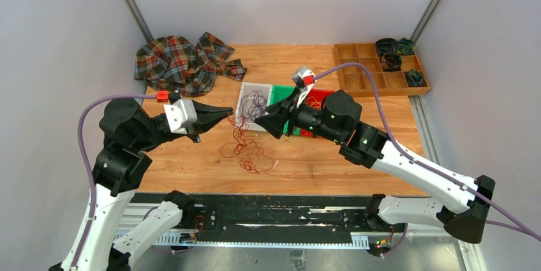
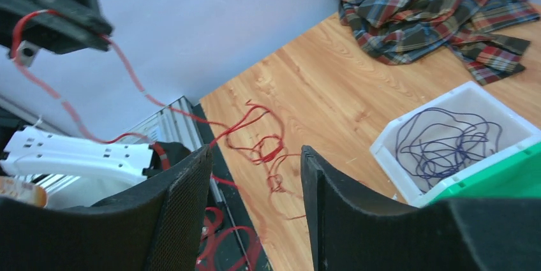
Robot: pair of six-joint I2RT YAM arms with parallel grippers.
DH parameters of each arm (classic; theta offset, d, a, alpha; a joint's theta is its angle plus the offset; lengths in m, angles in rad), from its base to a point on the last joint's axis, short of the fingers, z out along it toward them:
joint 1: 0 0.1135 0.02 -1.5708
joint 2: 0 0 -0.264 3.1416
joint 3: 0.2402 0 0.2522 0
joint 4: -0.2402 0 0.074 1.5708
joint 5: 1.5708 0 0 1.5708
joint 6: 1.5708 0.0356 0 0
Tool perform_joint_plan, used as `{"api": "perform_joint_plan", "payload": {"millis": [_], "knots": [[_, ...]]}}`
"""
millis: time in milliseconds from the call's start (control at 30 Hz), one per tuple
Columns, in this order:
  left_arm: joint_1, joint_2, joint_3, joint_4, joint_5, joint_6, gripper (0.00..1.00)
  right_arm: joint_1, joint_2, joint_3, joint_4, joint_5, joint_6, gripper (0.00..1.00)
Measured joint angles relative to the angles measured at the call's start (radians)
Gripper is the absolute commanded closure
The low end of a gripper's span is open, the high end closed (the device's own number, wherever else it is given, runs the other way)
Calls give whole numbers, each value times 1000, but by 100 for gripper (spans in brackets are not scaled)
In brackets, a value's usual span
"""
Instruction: Untangle the cables
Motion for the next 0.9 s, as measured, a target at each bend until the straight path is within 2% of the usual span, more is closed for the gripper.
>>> {"api": "perform_joint_plan", "payload": {"millis": [67,233,633,900], "knots": [[0,0,6,3,2,0,99,-12,6,0,7,12,3,29],[0,2,6,1,2,0,99,-16,60,10,56,-23,6,25],[-1,4,6,1,19,-18,99,26,152,25,187,-107,-39,22],[-1,15,18,2,40,-55,99,26,243,70,234,-104,-44,32]]}}
